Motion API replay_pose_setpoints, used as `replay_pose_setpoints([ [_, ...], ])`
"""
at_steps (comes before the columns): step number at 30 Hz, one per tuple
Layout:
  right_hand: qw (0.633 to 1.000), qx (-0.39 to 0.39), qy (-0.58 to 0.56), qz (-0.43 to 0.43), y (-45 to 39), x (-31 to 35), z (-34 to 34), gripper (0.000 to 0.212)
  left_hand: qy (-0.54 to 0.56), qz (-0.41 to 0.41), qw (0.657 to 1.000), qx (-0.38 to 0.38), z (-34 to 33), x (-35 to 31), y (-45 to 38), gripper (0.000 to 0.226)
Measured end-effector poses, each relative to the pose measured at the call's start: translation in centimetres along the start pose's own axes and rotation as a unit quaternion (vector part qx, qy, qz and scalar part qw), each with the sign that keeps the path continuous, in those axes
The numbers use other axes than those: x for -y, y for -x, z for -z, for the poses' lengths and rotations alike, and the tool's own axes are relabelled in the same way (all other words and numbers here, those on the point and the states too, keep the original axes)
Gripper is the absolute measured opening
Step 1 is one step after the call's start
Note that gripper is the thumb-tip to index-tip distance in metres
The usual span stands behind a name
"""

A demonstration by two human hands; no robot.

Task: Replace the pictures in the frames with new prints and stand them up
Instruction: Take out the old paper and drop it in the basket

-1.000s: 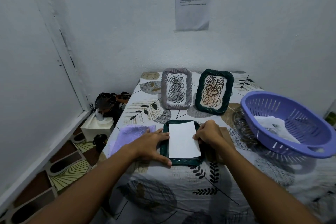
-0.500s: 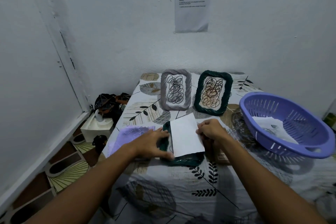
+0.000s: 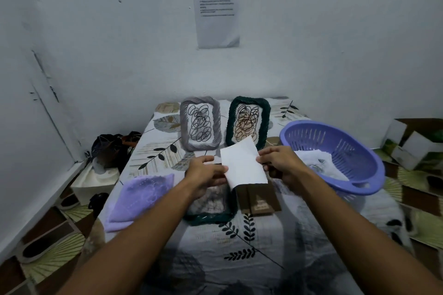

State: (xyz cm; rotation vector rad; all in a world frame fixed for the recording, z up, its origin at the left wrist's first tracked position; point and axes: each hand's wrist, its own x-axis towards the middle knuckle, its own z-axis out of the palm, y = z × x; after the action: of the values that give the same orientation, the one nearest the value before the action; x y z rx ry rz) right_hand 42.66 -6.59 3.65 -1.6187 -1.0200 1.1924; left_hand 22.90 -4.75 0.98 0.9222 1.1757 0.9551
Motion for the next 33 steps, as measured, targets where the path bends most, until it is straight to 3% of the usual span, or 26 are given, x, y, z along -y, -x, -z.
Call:
replay_pose_setpoints([
  [4, 0.999, -0.022, 0.032, 0.026, 0.9, 0.6, 2.8, 0.011, 0.006, 0.002, 1.0, 0.015, -3.0, 0.0, -0.6, 0.042],
  [6, 0.987, -0.08, 0.091, 0.101, 0.9, 0.6, 4.2, 0.012, -0.006, -0.01, 1.0, 0.015, -3.9, 0.3, -1.2, 0.039],
  [9, 0.899, -0.185, 0.346, 0.193, 1.1, 0.2, 6.8, 0.024, -0.055, -0.038, 0.998, 0.007, -5.2, 0.7, -2.1, 0.033],
  [10, 0.875, -0.168, 0.418, 0.176, 1.4, 0.1, 7.3, 0.03, -0.066, -0.045, 0.997, 0.007, -5.5, 0.9, -2.3, 0.032],
  [12, 0.871, -0.09, 0.47, 0.111, 1.6, -0.6, 8.2, 0.04, -0.088, -0.052, 0.995, 0.001, -6.4, 1.1, -2.6, 0.031],
  [15, 0.902, -0.031, 0.422, 0.089, 1.6, -1.5, 8.7, 0.031, -0.096, -0.046, 0.994, -0.003, -7.7, 1.7, -3.2, 0.031],
  [18, 0.912, -0.053, 0.39, 0.113, 1.5, -1.4, 9.6, 0.018, -0.049, -0.027, 0.998, 0.016, -9.2, 2.2, -3.9, 0.033],
  [22, 0.93, -0.076, 0.34, 0.117, 1.2, -0.5, 11.0, 0.026, 0.043, 0.005, 0.999, 0.026, -11.5, 2.3, -4.4, 0.032],
  [27, 0.938, -0.071, 0.315, 0.123, 0.9, -0.4, 11.6, 0.03, -0.074, 0.008, 0.997, -0.007, -13.1, 3.7, -5.0, 0.03],
  [33, 0.936, -0.065, 0.322, 0.123, 0.7, -0.7, 11.4, 0.028, -0.128, -0.003, 0.992, -0.016, -14.6, 4.1, -5.4, 0.026],
])
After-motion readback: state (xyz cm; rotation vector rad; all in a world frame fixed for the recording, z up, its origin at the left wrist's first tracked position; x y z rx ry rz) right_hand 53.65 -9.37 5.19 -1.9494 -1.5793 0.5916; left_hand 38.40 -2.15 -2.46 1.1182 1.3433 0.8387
